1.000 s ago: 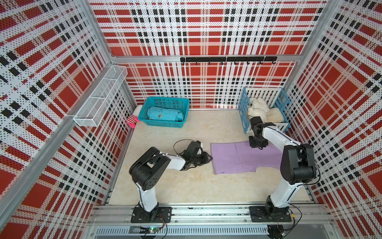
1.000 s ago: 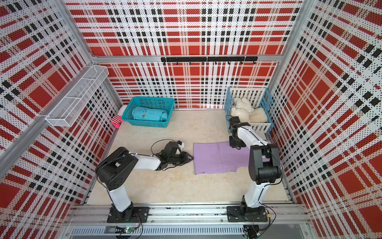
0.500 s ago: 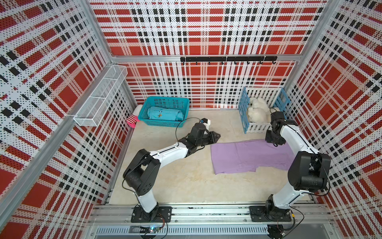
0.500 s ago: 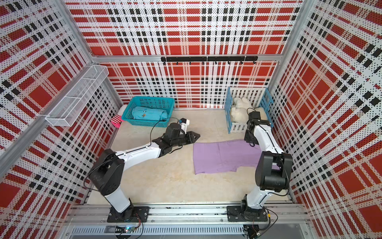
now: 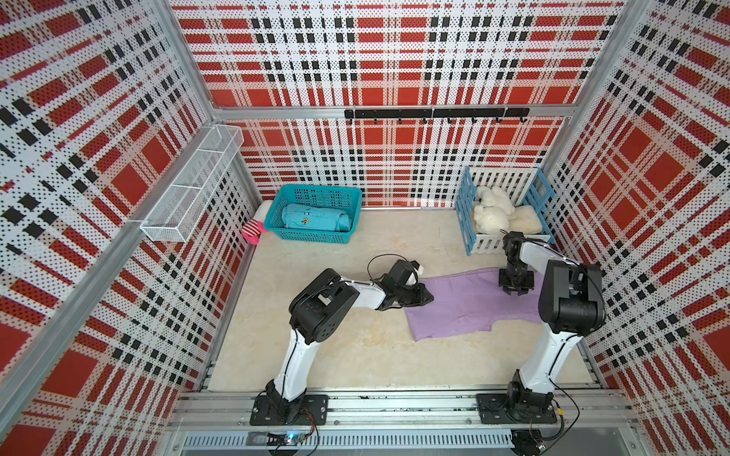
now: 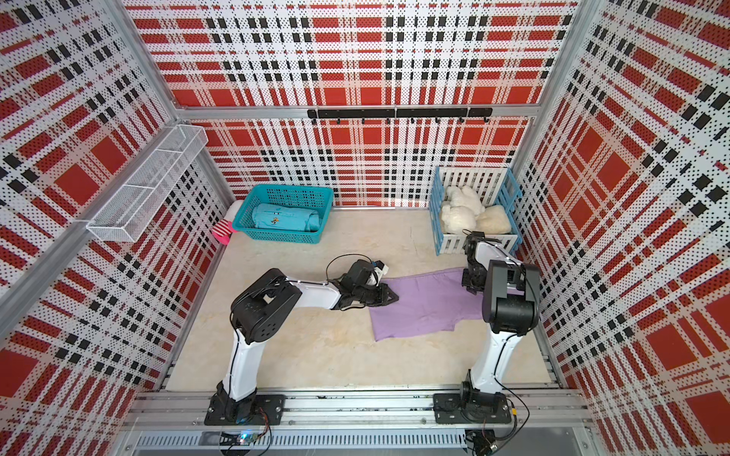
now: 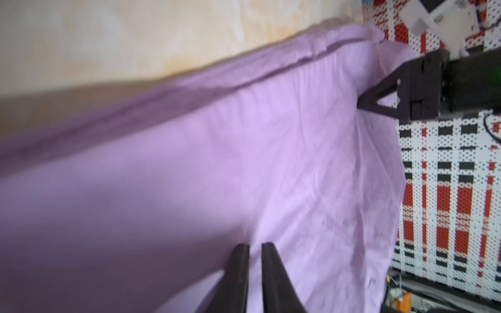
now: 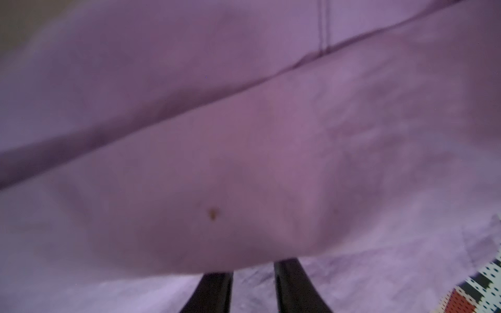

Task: Roll up the long pants
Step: Adjust the long pant at the center of the board.

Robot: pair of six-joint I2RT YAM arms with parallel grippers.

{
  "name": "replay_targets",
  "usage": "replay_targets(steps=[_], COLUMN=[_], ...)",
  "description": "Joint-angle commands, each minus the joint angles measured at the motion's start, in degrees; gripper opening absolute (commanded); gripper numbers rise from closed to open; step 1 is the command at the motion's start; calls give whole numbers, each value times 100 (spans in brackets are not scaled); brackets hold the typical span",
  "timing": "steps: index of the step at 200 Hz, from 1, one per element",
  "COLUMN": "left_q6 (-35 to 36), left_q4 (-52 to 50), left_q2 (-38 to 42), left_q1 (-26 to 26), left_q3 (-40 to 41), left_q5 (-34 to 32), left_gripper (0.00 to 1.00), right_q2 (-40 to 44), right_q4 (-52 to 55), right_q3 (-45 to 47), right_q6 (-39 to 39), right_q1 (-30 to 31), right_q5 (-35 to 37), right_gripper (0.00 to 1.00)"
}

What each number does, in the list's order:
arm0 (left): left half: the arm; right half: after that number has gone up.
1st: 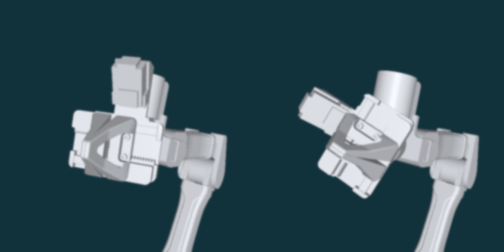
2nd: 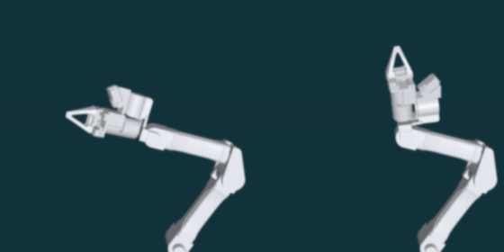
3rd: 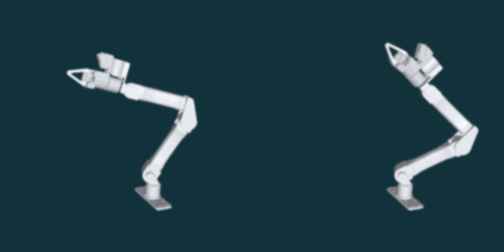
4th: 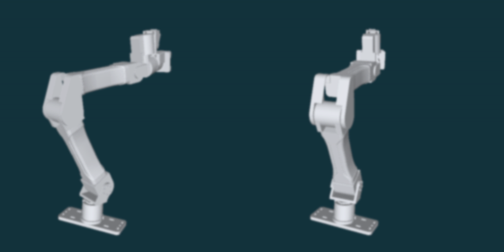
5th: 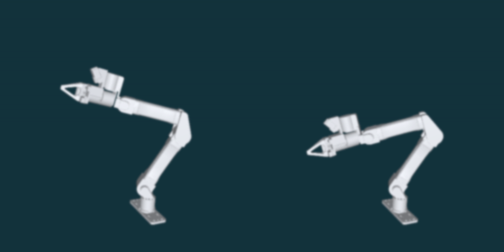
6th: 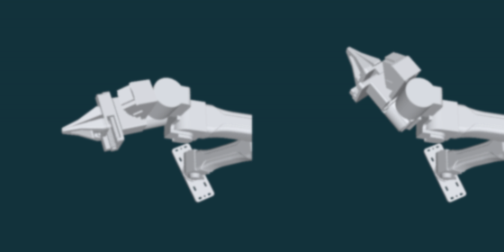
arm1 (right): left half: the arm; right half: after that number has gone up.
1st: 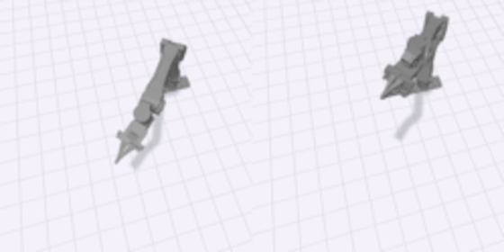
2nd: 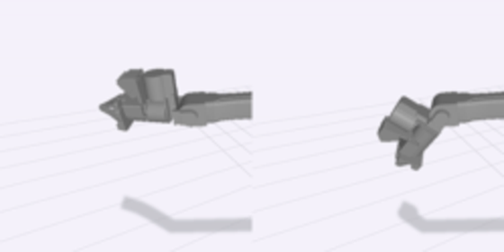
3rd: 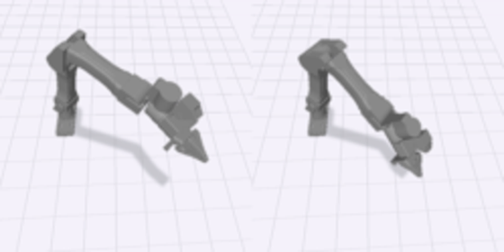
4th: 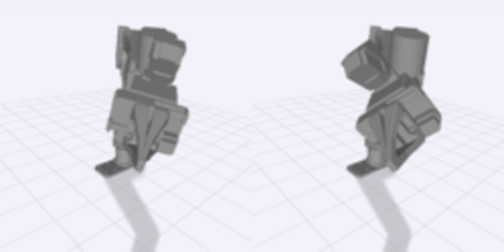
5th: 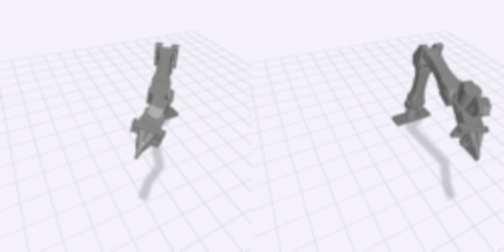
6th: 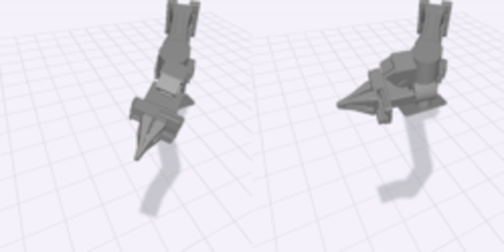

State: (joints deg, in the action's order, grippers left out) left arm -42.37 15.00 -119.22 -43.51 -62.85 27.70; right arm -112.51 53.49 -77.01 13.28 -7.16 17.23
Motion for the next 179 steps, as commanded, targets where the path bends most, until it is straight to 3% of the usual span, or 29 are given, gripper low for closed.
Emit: replay_targets(steps=[1,27,62,86,111,144,179], left_q6=[-38,-257,-607,-1010,-1251,-1292,-957], left_q4=[-258,-63,-49,-223,-1094,-2206,-2767], left_q2=[544,1342,2333,3806,5635,7227,7523], left_q1=[-71,-443,-988,-990,-941,-552,450], left_q3=[1016,1996,2588,3106,3231,2901,2611], left_q5=[-282,-524,-906,-1309,-1920,-2628,-2362], left_gripper=[15,15,15,15,18,21,23], right_q2=[-289,-718,-1330,-1542,-1562,-1317,-1045], right_q4=[-81,-6,129,-5,-219,-441,-552], right_q3=[-280,-658,-1357,-1670,-1792,-1636,-1249], right_q6=[-213,-437,-901,-1574,-2078,-2206,-2499], right_q1=[251,759,1809,2620,3283,3847,4354], right_q5=[-56,-104,14,116,-79,-509,-846], right_gripper=[30,30,30,30,30,30,30])
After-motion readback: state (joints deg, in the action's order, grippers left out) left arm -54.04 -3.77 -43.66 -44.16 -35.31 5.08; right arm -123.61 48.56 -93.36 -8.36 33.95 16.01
